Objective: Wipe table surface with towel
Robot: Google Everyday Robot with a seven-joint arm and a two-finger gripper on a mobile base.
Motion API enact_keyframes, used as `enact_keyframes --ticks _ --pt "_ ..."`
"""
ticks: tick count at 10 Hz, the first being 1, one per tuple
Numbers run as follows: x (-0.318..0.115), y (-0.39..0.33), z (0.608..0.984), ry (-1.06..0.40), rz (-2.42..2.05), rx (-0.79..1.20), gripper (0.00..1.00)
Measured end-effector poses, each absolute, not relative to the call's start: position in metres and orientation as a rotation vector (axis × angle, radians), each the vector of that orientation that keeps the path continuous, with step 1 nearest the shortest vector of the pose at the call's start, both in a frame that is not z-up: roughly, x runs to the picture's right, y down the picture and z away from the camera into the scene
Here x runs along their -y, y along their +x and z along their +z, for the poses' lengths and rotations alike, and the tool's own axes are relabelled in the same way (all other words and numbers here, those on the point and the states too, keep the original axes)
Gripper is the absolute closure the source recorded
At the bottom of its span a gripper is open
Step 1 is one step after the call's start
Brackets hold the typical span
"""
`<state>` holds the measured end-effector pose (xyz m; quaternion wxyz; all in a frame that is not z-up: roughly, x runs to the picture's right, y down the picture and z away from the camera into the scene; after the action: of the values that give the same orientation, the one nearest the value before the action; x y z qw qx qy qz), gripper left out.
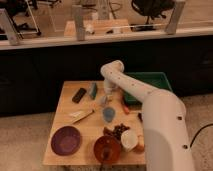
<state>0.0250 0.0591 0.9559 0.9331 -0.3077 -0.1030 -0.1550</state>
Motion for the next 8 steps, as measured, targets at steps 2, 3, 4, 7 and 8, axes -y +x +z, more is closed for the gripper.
enact_keyframes --ticks 2,3,4,7,8 --pt "-0.063 0.016 0.955 -0.628 -0.324 0.235 0.87" --pt "-0.066 0.009 0.953 -0.627 -0.334 0.257 0.87" --pt "-0.069 0.005 0.950 -0.627 -0.344 0.279 0.87" --pt "-0.086 -0.003 0.936 -0.634 -0.369 0.349 0.87" --pt "-0.091 -0.002 0.933 -0.640 -0.372 0.361 0.87"
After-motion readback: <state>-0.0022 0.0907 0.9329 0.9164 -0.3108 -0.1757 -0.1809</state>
